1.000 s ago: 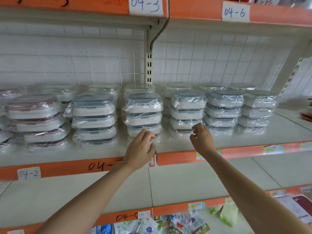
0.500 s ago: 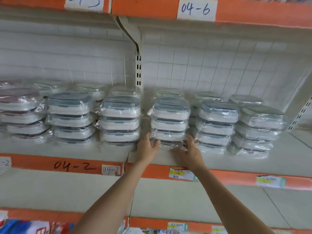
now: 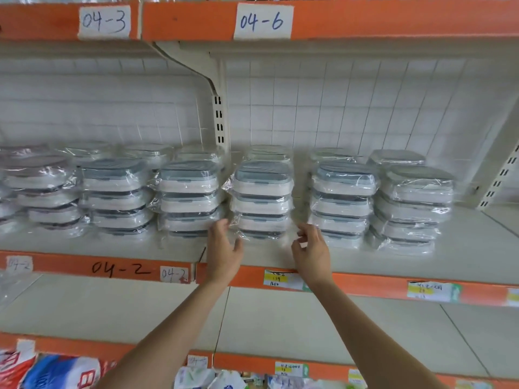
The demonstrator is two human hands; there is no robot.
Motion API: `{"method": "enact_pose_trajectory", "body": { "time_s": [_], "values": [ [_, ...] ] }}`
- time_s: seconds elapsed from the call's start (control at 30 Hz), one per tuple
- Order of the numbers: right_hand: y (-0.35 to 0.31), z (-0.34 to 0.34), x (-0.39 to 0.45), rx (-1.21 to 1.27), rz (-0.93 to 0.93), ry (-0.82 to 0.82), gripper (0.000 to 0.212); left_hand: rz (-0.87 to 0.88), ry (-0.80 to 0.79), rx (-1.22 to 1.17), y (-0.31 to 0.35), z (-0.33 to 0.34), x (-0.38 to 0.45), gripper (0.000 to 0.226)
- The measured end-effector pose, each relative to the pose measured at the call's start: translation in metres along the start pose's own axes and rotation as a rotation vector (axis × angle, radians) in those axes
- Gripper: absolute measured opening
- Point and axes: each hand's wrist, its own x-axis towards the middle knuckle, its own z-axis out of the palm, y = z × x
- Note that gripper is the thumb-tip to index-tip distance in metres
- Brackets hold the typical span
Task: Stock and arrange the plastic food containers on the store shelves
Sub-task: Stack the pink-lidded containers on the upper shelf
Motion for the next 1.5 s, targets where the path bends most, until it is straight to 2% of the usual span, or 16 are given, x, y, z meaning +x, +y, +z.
{"method": "enact_pose_trajectory", "body": {
  "time_s": [0.1,0.23,0.33,0.43,0.5,0.6,0.7,0.87,1.07,1.2,1.27,1.5],
  "values": [
    [0.021,-0.034,-0.001,-0.005,-0.04,0.105,0.025,0.181,0.116,0.018,0.013,0.001,-0.017,0.039],
    [0.047,-0.079,0.01,-0.038,0.08,0.242,0.029,0.307,-0.117,-0.093,0.057,0.037,-0.031,0.034],
    [0.058,-0.095,0.022,-0.11,0.11,0.172,0.036,0.213,-0.284,-0.089,0.087,0.082,-0.037,0.047],
    [0.064,-0.094,0.028,-0.146,0.084,0.065,0.05,-0.008,-0.379,-0.088,0.104,0.118,-0.032,0.072],
    [0.067,-0.089,0.027,-0.141,0.079,0.032,0.062,-0.103,-0.345,-0.073,0.105,0.13,-0.026,0.079],
    [0.074,-0.082,0.021,-0.207,0.07,0.042,0.072,-0.073,-0.327,-0.14,0.099,0.137,-0.025,0.082],
    [0.078,-0.082,0.02,-0.244,0.029,0.074,0.069,-0.036,-0.286,-0.229,0.094,0.136,-0.028,0.077],
    [0.079,-0.088,0.014,-0.145,-0.034,0.069,0.058,0.008,-0.17,-0.142,0.09,0.135,-0.034,0.066],
    [0.082,-0.088,0.014,-0.068,-0.055,0.067,0.052,-0.011,-0.095,-0.145,0.093,0.132,-0.037,0.052],
    [0.083,-0.084,0.015,-0.102,-0.041,0.087,0.058,-0.173,-0.133,-0.155,0.092,0.133,-0.025,0.052],
    [0.083,-0.083,0.016,-0.118,-0.038,0.075,0.062,-0.201,-0.163,-0.159,0.091,0.134,-0.02,0.051],
    [0.081,-0.087,0.024,-0.175,0.063,0.005,0.056,-0.103,-0.212,0.002,0.087,0.125,-0.012,0.047]
  ]
}}
